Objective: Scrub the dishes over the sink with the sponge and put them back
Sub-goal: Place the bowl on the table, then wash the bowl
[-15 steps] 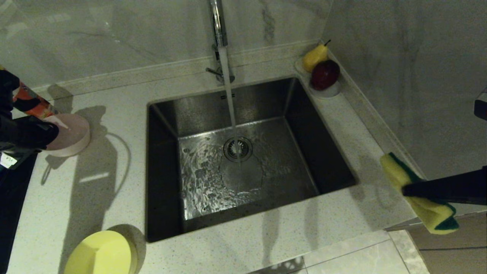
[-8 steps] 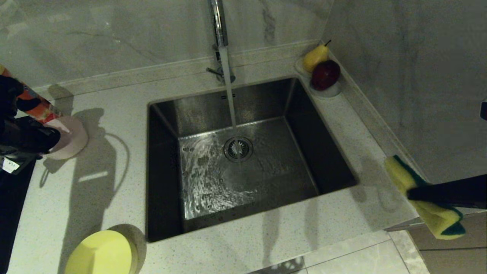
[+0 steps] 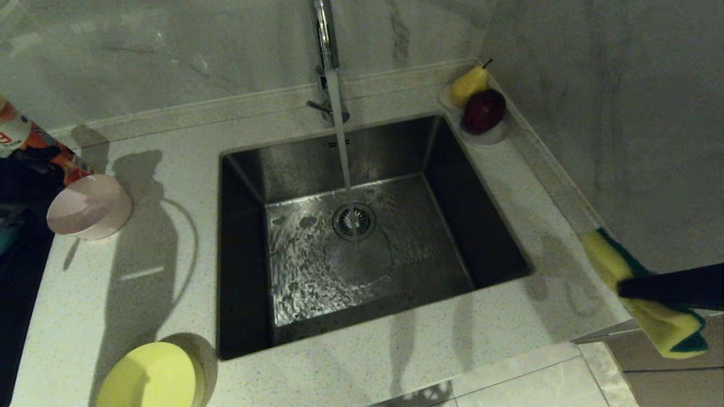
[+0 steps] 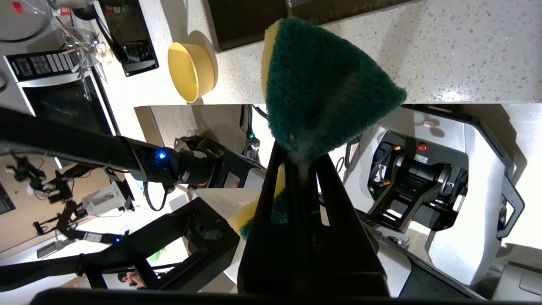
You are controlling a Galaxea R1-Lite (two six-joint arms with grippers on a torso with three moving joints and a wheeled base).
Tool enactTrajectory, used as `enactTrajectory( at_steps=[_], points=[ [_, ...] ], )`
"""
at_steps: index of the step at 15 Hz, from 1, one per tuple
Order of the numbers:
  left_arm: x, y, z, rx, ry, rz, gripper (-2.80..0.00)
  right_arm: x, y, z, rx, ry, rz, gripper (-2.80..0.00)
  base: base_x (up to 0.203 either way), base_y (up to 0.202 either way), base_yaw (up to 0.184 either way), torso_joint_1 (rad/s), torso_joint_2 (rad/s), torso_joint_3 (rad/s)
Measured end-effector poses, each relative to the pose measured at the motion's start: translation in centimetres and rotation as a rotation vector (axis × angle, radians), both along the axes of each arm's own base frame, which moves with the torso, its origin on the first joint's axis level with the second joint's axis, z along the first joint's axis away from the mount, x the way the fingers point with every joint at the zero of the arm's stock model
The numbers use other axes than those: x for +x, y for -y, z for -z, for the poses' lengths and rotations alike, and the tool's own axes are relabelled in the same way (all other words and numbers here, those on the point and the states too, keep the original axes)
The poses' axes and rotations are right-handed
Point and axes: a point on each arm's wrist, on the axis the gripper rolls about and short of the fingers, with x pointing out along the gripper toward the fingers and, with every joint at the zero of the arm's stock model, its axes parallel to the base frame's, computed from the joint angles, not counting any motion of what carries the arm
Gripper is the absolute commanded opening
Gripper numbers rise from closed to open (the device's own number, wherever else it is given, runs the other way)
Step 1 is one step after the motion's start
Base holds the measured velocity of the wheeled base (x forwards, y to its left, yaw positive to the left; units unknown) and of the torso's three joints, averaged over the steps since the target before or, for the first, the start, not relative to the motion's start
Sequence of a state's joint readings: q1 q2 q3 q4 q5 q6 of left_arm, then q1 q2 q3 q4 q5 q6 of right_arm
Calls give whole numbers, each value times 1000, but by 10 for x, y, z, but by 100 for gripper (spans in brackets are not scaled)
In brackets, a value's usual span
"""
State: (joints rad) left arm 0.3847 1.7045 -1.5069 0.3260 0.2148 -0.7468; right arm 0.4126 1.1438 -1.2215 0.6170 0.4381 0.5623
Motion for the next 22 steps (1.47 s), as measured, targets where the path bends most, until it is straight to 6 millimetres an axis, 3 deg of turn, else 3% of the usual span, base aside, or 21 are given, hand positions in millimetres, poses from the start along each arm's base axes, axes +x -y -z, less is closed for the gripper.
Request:
enactTrajectory(
  at_steps=[1, 5, 9, 12, 17, 22],
  points=[
    [-10, 4, -13, 24, 31, 7, -280, -1, 0, 1, -1, -3, 0, -280, 0, 0, 0, 0, 0, 0],
    [-52, 30, -48, 98, 45, 104, -280, -4, 2, 4, -4, -6, 3, -280, 0, 0, 0, 0, 0, 0],
    [-95, 54, -54, 72, -67, 322, -280, -6, 4, 8, -9, -9, 10, -280, 0, 0, 0, 0, 0, 0],
    [-123, 66, -38, 72, -233, 409, -280, -5, 6, 12, -16, -18, 31, -280, 0, 0, 0, 0, 0, 0],
    [-165, 81, 8, 28, -439, 487, -280, 8, 10, 18, -24, -38, 92, -280, 0, 0, 0, 0, 0, 0],
    [-204, 95, 31, -23, -459, 535, -280, 25, 9, 29, -49, -103, 121, -280, 0, 0, 0, 0, 0, 0]
  ],
)
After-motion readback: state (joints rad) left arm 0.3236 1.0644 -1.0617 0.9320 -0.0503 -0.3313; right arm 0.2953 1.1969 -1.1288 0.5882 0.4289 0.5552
